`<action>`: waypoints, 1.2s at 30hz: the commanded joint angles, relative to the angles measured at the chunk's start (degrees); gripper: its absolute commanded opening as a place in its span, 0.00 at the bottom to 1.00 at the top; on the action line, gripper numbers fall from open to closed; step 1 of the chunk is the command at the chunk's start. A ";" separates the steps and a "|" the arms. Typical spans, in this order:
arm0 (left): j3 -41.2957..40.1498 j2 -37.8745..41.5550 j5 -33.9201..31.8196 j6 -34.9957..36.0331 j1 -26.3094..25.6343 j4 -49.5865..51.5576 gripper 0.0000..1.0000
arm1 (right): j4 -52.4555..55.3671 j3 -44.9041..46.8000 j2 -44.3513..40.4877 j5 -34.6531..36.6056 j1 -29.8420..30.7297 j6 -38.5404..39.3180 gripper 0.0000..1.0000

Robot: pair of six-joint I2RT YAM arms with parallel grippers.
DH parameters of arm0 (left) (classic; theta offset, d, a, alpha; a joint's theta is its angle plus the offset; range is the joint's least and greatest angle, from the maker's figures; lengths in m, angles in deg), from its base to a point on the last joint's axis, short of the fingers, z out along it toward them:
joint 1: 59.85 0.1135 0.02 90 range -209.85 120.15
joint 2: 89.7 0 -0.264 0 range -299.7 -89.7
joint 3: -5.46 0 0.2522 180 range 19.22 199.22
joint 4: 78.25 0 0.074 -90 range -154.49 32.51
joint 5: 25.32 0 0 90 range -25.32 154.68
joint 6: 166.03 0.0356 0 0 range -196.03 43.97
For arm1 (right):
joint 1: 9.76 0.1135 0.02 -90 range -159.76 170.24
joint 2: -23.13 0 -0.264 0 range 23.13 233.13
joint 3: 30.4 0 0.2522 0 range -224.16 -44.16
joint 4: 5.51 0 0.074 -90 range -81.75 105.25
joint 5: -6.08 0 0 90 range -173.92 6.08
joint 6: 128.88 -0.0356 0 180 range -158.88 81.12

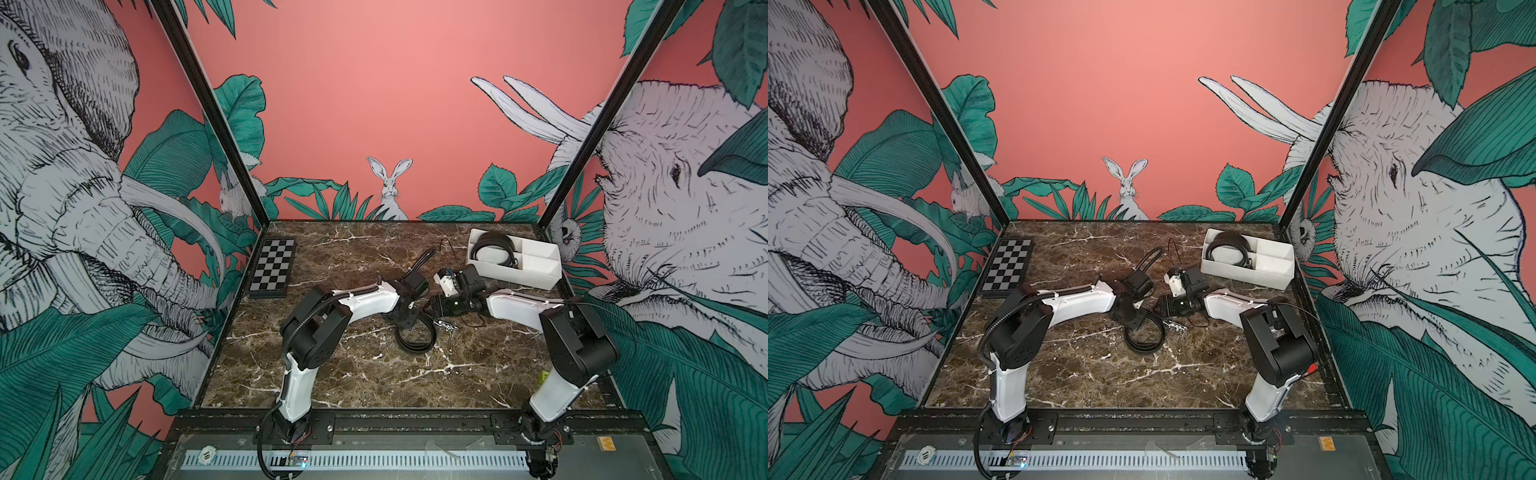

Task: Place the belts into the storage roll
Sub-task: Roll the belt at the center of the board, then pick up the belt from the center of the board.

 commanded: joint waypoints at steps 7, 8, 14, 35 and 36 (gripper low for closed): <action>-5.37 -8.00 -0.14 0.97 1.46 2.84 0.00 | -5.26 4.15 -2.77 -4.48 0.26 -4.50 0.67; -5.43 -7.94 -0.18 1.12 1.47 2.85 0.00 | -4.99 4.06 -2.85 -4.57 0.28 -4.08 0.67; -5.77 -7.41 0.23 1.94 1.51 2.88 0.00 | -5.44 5.15 -3.87 -5.63 -2.15 -4.82 0.70; -6.37 -7.75 1.27 2.11 1.71 2.03 0.00 | 10.23 1.95 -1.87 4.21 5.58 7.26 0.65; -6.29 -7.76 1.52 2.01 1.78 1.91 0.00 | 10.83 1.71 -1.55 6.23 6.31 6.92 0.64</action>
